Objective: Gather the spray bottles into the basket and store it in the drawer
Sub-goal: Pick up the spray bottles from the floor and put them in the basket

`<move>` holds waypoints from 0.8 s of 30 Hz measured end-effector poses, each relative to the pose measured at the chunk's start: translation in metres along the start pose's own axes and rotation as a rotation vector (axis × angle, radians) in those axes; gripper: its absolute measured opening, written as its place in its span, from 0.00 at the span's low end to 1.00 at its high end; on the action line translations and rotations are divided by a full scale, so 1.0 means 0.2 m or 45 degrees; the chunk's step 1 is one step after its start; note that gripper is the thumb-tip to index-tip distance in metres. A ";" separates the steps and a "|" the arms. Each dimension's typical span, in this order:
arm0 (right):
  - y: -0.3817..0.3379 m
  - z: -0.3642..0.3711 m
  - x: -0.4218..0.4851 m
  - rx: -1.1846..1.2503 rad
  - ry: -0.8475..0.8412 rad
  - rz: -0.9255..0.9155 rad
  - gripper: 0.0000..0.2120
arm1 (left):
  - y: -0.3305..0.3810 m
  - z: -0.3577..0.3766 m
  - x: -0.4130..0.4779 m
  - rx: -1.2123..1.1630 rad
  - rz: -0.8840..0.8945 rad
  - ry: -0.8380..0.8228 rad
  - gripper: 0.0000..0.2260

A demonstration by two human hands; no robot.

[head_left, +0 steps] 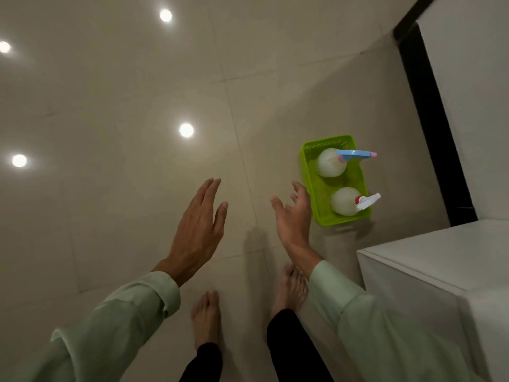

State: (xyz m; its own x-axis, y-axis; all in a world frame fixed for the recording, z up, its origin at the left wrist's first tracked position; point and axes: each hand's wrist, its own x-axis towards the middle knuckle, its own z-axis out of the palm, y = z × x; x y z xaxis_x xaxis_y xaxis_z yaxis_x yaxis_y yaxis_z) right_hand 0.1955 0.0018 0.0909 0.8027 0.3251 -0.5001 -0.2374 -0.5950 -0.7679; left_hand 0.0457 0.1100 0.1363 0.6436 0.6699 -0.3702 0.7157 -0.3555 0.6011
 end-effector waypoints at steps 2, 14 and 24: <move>-0.04 0.06 -0.10 -0.019 -0.050 -0.068 0.29 | -0.07 -0.06 -0.10 -0.022 -0.045 0.040 0.24; 0.02 0.60 -0.85 -0.444 -0.379 -0.509 0.30 | -0.79 -0.33 -0.86 -0.108 -0.235 0.177 0.24; 0.24 0.99 -1.41 -0.897 -0.856 -0.757 0.34 | -1.25 -0.38 -1.50 -0.246 -0.557 0.366 0.23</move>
State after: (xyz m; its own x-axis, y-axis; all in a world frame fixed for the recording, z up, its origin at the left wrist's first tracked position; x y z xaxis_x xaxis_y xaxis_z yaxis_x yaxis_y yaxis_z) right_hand -0.1519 0.0273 0.1157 0.1791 0.8951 -0.4083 0.6125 -0.4262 -0.6658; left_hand -0.3473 0.0477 0.1505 0.1788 0.8886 -0.4223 0.8195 0.1030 0.5637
